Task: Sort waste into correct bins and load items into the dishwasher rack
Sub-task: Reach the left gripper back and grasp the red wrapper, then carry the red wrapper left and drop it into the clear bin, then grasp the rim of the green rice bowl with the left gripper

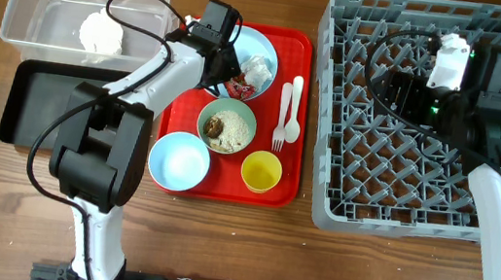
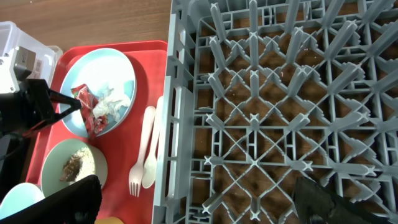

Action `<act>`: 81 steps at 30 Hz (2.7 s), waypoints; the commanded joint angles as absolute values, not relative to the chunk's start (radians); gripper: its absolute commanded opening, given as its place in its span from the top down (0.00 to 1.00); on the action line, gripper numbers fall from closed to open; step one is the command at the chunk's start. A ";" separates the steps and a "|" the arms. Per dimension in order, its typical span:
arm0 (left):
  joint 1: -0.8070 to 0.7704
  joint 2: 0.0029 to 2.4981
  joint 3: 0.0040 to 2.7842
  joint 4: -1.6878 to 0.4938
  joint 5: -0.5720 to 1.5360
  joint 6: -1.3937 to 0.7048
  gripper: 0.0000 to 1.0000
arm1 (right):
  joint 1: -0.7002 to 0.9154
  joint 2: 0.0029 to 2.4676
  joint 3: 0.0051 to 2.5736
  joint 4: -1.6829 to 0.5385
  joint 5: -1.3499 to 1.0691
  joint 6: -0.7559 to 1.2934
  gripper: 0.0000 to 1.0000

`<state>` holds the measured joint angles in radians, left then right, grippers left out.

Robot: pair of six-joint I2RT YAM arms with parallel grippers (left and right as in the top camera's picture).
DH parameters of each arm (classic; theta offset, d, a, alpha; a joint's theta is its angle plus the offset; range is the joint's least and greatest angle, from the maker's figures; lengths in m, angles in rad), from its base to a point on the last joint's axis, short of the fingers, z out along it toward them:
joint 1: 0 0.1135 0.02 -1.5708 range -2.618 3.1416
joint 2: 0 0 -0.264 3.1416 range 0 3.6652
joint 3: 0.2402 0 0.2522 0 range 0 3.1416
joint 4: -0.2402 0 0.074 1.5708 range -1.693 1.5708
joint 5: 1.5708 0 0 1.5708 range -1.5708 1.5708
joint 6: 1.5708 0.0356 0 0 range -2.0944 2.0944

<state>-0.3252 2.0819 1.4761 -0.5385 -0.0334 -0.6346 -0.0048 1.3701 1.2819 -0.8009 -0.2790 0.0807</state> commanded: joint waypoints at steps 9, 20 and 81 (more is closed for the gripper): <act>-0.350 2.061 1.557 -0.560 0.075 -0.210 0.13 | -0.007 1.372 1.303 -0.802 -0.259 0.078 0.00; -0.358 2.181 1.557 -0.552 0.067 -0.030 0.05 | -0.007 1.372 1.303 -0.802 -0.259 0.079 0.00; -0.070 1.621 1.607 -1.069 0.148 -0.324 0.31 | -0.007 1.372 1.303 -0.802 -0.259 0.078 0.00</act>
<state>0.0177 1.5883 1.6321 -1.0241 0.1074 -0.2760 -0.0048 1.3701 1.2819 -0.8043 -0.2684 0.0811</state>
